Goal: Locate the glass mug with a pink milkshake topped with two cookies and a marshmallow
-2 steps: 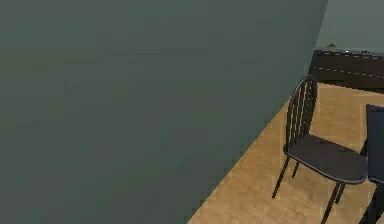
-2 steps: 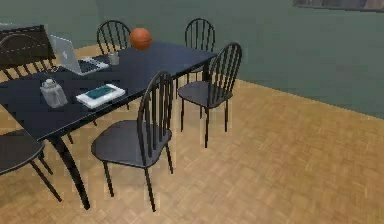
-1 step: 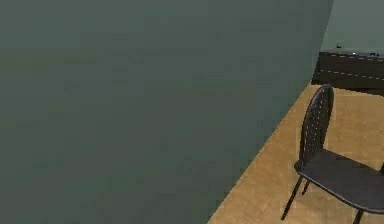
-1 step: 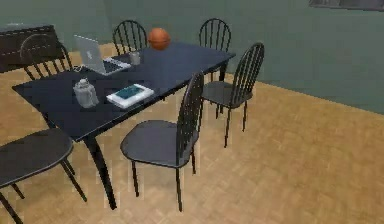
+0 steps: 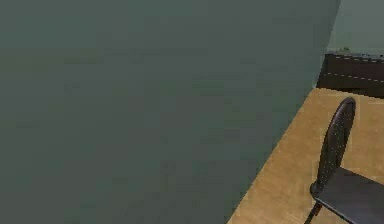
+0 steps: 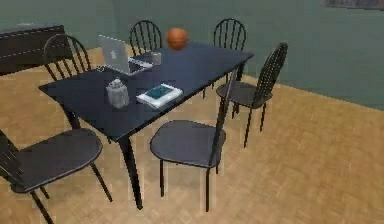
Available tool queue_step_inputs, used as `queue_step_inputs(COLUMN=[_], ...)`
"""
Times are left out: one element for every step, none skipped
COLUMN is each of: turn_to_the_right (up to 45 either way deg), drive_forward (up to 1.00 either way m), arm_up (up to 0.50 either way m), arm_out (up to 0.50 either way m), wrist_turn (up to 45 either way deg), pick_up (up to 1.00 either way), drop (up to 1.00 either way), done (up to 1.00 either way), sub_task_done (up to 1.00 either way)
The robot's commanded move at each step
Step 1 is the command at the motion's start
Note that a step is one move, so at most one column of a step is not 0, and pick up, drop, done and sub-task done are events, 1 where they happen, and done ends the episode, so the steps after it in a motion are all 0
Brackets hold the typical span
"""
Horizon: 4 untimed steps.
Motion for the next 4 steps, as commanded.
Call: queue_step_inputs(turn_to_the_right=[45.0,45.0,45.0,18.0], drive_forward=[0.00,0.00,0.00,0.00], arm_up=[0.00,0.00,0.00,0.00], arm_out=[0.00,0.00,0.00,0.00], wrist_turn=[0.0,0.0,0.0,0.0], pick_up=[0.00,0.00,0.00,0.00], drop=[0.00,0.00,0.00,0.00], done=[0.00,0.00,0.00,0.00], sub_task_done=[0.00,0.00,0.00,0.00])
